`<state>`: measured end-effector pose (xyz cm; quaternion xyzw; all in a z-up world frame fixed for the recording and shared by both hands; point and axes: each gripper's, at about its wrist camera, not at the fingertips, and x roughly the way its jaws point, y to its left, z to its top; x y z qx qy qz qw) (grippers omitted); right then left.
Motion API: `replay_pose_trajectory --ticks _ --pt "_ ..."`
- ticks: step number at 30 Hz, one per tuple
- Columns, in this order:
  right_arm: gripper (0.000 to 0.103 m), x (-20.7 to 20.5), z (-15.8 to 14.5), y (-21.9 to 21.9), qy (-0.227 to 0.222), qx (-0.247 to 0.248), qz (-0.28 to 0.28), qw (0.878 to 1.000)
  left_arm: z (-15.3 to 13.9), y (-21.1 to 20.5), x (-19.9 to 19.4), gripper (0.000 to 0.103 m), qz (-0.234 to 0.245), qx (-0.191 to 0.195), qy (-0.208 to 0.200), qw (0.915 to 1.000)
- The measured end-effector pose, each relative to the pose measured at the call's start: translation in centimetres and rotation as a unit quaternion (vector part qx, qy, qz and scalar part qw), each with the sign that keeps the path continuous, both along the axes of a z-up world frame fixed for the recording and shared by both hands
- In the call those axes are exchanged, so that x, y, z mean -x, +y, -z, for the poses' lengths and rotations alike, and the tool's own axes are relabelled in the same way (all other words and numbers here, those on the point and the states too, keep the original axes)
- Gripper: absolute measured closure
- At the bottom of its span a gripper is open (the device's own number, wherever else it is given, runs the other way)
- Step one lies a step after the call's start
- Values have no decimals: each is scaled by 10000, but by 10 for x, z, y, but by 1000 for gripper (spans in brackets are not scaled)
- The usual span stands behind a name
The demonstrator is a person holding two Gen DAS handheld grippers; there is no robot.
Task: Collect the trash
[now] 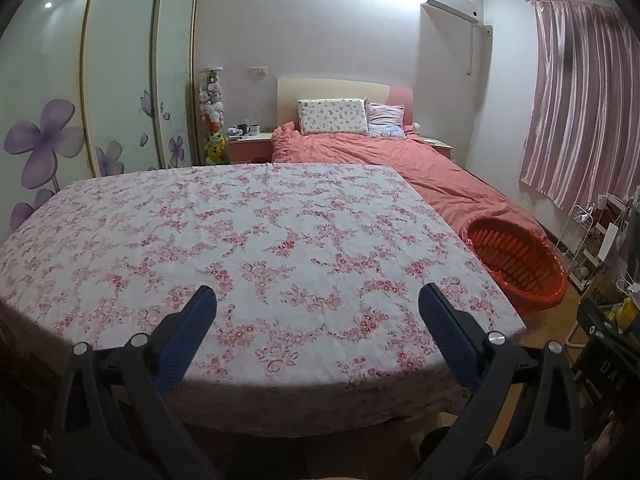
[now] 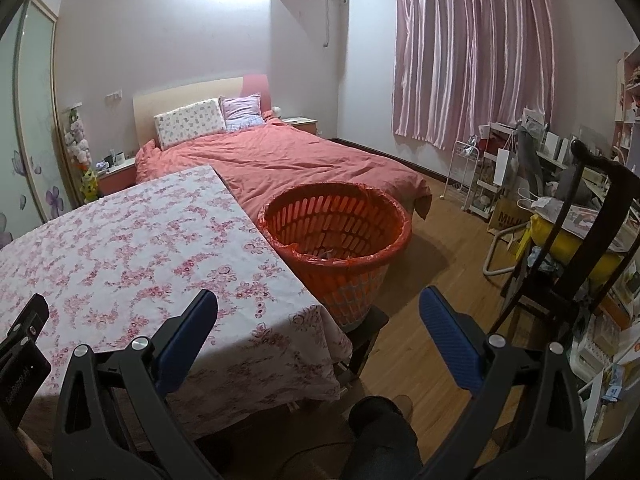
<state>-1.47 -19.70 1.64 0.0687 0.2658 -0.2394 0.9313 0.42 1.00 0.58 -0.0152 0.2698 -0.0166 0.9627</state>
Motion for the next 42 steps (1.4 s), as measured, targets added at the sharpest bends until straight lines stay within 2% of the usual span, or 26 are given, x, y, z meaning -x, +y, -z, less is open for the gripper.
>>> replay_pose_trajectory --ticks 18,42 --pt "3 4 -4 1 -72 -7 -64 10000 -9 -1 8 4 -108 -80 -142 9998" --pt "3 3 -5 2 -95 6 -79 9999 -10 -2 9 4 -102 -79 -134 9998"
